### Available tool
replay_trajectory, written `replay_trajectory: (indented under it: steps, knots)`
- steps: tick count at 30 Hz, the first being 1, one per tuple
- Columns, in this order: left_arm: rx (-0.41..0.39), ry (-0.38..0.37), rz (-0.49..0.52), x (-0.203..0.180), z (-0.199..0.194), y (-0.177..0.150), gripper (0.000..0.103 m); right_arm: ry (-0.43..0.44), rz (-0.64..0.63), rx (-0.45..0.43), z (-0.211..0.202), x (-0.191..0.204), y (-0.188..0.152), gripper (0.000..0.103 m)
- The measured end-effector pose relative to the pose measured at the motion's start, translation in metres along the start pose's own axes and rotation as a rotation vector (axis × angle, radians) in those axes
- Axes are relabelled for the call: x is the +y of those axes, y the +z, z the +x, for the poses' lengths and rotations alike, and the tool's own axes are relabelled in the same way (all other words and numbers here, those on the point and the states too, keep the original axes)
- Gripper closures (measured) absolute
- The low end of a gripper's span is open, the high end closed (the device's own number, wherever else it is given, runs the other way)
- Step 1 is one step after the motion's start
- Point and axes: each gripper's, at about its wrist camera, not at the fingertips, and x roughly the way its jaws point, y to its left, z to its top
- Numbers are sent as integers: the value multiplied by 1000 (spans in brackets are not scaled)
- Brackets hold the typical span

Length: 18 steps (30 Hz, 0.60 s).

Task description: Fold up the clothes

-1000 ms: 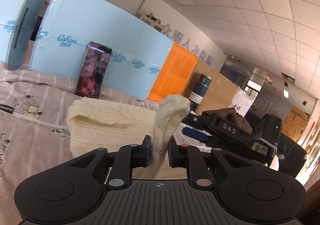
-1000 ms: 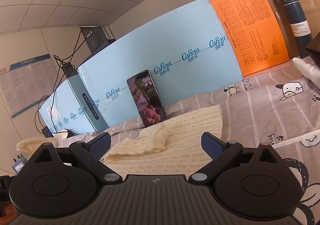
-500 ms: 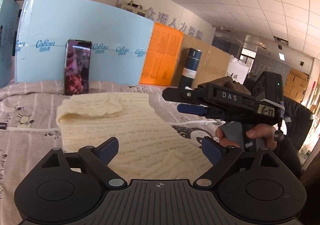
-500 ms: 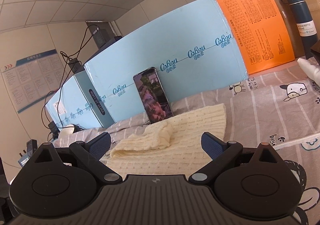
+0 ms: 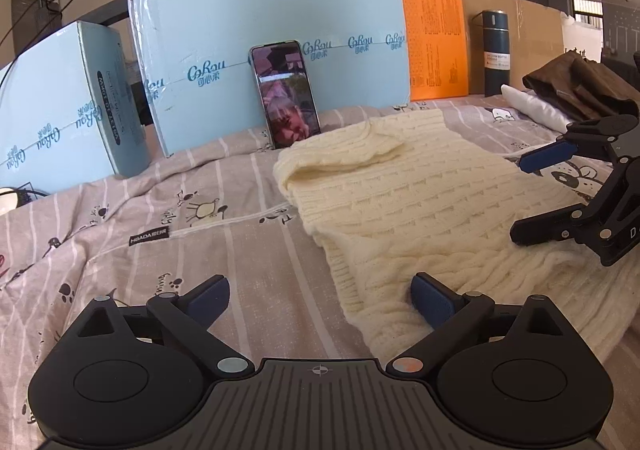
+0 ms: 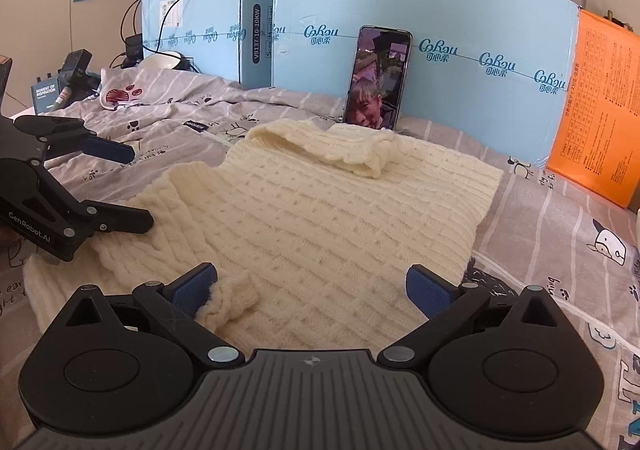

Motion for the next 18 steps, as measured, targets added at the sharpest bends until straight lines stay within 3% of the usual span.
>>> replay_trajectory:
  steps: [3,7,10,14,16,18]
  knots:
    - [-76,-31,40,3,-19,-1,4,10,-13,-57,-15,-1,-2,2]
    - [-141,-92,181,2,-43,-8,4,23,-56,-96,-35,2,-7,2]
    - [-138,-193,294,-4,-56,-16,4,31,-111,-51,-43,9,-14,2]
    - [-102,-395,394,-15,-64,-24,4,41,-184,9,-53,17,-24,2]
    - [-78,-400,443,-26,-59,-28,4,46,-221,38,-58,22,-29,2]
    - [-58,-355,507,-37,-52,-32,4,51,-258,68,-64,26,-34,2]
